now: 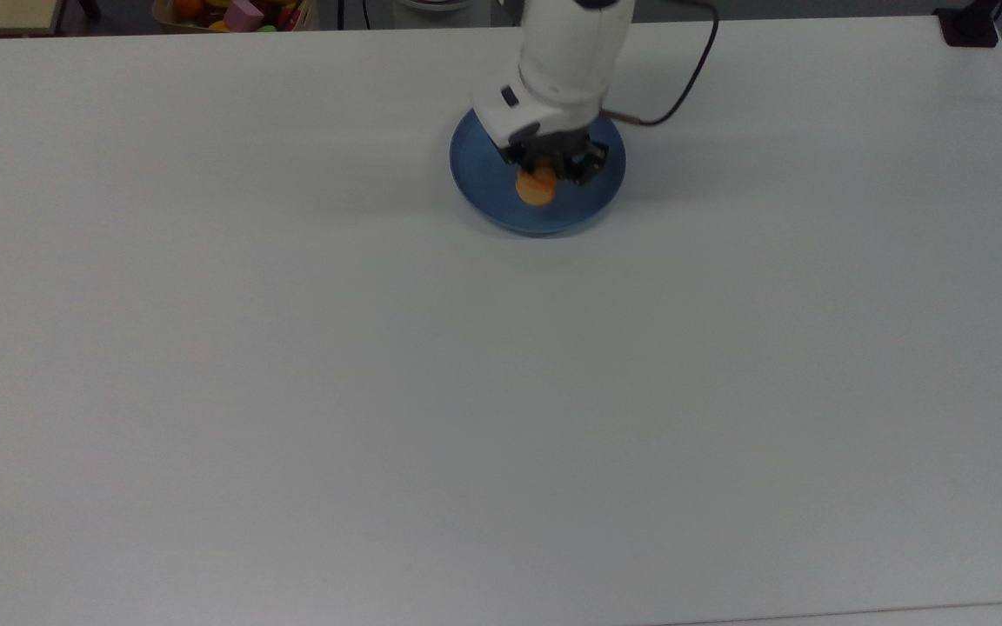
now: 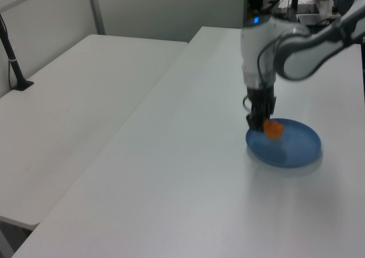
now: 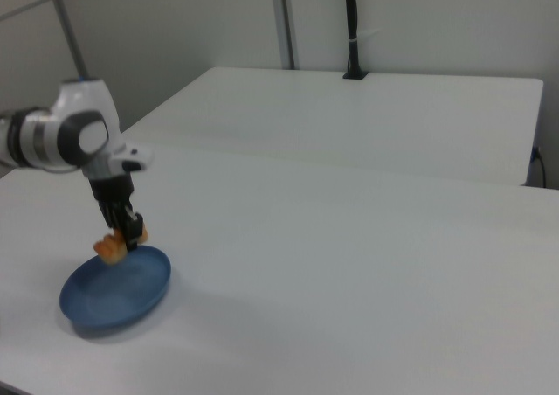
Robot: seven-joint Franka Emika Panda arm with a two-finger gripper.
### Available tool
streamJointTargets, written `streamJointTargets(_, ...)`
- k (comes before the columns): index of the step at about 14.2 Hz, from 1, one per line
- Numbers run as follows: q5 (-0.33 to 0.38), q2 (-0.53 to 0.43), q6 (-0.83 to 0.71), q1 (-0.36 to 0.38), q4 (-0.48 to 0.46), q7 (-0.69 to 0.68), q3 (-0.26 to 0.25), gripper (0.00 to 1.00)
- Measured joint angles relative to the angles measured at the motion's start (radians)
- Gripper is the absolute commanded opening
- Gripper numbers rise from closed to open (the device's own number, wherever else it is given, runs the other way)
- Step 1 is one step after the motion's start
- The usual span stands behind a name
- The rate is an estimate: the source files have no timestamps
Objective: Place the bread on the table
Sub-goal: 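Lift the bread roll off the plate and carry it away from the plate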
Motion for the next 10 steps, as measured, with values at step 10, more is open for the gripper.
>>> streamJointTargets(10, 0.000, -0.206, -0.378, -0.305, 0.202, -0.352, -0.016, 0.00)
